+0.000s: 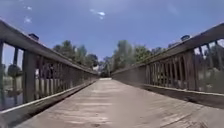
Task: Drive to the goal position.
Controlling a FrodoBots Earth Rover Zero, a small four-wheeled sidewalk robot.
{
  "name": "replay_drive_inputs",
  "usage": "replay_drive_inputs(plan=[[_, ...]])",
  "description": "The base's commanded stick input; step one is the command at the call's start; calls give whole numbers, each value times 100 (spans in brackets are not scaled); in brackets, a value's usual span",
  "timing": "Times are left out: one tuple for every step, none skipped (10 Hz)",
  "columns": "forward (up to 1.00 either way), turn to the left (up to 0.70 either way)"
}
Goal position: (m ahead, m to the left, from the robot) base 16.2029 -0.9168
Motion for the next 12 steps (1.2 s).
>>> replay_drive_inputs(plan=[[45,-11],[45,-27],[45,-27],[45,-27],[45,-27],[45,-27],[45,-27],[45,-27],[45,0],[45,0],[45,0],[45,0]])
